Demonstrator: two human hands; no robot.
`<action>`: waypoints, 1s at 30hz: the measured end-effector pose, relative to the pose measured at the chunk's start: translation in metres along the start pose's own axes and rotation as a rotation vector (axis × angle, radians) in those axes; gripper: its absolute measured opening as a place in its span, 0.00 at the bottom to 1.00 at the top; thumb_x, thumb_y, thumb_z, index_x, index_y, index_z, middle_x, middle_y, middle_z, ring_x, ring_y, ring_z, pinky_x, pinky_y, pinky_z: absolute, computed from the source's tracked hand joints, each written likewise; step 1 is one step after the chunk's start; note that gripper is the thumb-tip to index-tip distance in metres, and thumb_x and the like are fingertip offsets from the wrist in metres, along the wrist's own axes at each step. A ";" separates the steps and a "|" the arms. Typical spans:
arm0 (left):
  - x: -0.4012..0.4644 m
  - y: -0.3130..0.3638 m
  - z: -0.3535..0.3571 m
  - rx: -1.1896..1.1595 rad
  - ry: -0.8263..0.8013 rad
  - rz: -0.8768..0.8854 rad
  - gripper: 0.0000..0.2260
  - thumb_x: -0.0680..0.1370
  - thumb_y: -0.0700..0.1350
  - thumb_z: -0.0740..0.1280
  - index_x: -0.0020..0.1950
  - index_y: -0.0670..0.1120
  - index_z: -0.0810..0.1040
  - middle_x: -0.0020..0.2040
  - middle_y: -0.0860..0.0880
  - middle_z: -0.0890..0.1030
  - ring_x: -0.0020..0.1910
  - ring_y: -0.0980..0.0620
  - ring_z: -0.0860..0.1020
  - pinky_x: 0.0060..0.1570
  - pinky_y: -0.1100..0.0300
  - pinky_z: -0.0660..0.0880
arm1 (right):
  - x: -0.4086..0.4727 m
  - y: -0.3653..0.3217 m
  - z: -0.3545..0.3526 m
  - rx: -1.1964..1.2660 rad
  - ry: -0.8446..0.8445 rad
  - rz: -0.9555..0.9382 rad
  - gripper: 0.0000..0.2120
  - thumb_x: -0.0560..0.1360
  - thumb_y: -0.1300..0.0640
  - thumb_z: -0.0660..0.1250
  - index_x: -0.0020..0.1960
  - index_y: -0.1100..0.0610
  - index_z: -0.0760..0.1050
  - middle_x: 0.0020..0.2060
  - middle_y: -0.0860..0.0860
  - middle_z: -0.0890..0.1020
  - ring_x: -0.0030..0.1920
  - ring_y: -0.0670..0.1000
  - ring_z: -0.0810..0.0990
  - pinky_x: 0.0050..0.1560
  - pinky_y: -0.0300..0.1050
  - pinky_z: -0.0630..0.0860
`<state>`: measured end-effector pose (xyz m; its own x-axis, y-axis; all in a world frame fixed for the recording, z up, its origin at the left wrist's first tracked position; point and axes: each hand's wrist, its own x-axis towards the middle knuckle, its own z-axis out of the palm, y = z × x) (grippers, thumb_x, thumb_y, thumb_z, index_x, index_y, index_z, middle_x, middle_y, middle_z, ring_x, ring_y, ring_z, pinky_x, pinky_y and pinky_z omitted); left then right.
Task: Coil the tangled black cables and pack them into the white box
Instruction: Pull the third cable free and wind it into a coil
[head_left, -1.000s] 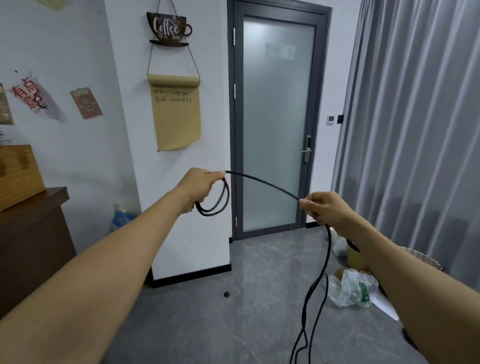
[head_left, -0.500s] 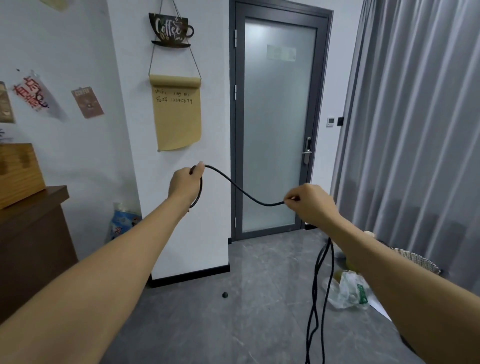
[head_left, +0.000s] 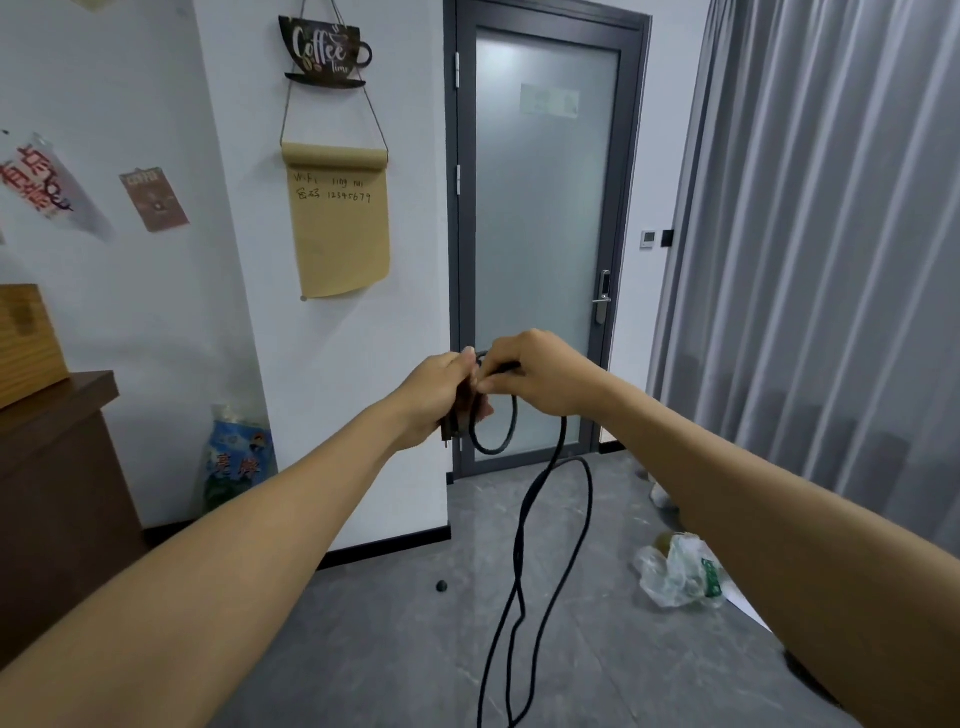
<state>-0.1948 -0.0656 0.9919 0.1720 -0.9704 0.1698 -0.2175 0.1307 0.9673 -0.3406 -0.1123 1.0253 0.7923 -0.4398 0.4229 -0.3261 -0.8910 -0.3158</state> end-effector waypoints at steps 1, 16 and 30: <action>-0.002 0.001 0.002 -0.046 -0.039 -0.008 0.16 0.84 0.49 0.50 0.45 0.40 0.69 0.33 0.46 0.74 0.27 0.54 0.76 0.31 0.62 0.75 | 0.000 0.002 -0.002 0.033 0.024 0.009 0.07 0.75 0.59 0.67 0.48 0.61 0.81 0.42 0.52 0.81 0.43 0.53 0.78 0.50 0.46 0.75; -0.013 0.020 0.016 -0.424 -0.289 -0.124 0.18 0.83 0.52 0.49 0.39 0.46 0.67 0.22 0.56 0.62 0.19 0.60 0.61 0.22 0.70 0.63 | -0.009 0.010 -0.017 0.460 0.228 0.096 0.05 0.77 0.62 0.65 0.43 0.61 0.78 0.29 0.41 0.79 0.29 0.35 0.76 0.35 0.25 0.70; -0.016 0.025 0.008 -0.188 -0.265 -0.112 0.17 0.79 0.55 0.58 0.33 0.48 0.64 0.22 0.57 0.59 0.18 0.61 0.55 0.18 0.70 0.53 | -0.013 0.027 -0.014 0.634 0.195 0.249 0.09 0.74 0.56 0.69 0.37 0.59 0.75 0.24 0.48 0.68 0.24 0.44 0.62 0.26 0.35 0.61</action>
<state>-0.2112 -0.0482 1.0118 -0.0757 -0.9967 0.0293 -0.0265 0.0313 0.9992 -0.3665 -0.1324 1.0231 0.6073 -0.6867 0.3995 -0.0757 -0.5506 -0.8313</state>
